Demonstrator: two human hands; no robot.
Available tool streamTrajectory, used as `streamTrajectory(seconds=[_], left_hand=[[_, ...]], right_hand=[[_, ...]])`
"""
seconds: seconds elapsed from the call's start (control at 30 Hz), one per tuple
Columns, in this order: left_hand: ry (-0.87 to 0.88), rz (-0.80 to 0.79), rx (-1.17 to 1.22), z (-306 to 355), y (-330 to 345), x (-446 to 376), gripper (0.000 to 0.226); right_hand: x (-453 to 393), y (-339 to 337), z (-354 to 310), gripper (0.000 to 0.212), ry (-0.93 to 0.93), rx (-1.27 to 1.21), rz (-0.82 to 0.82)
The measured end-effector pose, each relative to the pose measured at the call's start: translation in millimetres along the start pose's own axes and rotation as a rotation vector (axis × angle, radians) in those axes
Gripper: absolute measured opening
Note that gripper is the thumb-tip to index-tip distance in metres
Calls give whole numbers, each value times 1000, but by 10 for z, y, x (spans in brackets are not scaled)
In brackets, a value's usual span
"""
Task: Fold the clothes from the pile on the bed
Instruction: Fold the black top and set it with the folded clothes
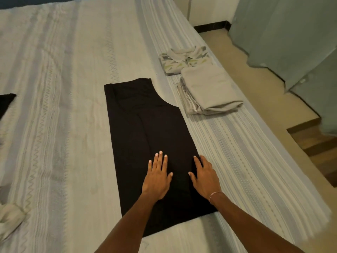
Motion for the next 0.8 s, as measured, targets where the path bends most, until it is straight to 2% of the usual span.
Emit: streamTrajectory(seconds=[0.13, 0.23, 0.3, 0.47, 0.6, 0.8], left_hand=[[30, -37, 44, 256, 103, 321, 71], [81, 28, 8, 511, 74, 387, 63], [141, 82, -32, 667, 20, 305, 58], [355, 170, -217, 977, -226, -85, 74], [501, 194, -397, 1123, -486, -424, 52], [644, 220, -550, 1273, -619, -733, 28]], right_hand=[[593, 9, 180, 42, 160, -150, 59], [852, 16, 361, 22, 290, -423, 56], [932, 19, 457, 16, 338, -491, 51], [1005, 46, 537, 28, 335, -491, 80], [1073, 72, 495, 26, 347, -538, 177], [1156, 83, 560, 24, 330, -624, 97]])
Point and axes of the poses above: each hand's wrist, its own x-axis away from the middle knuckle, its own y-axis out of the palm, z = x × y, the point moved 1 cm from there along -x, towards the middle knuckle, and after that the axes turned 15 degrees about -y, right-handed, at the moved point
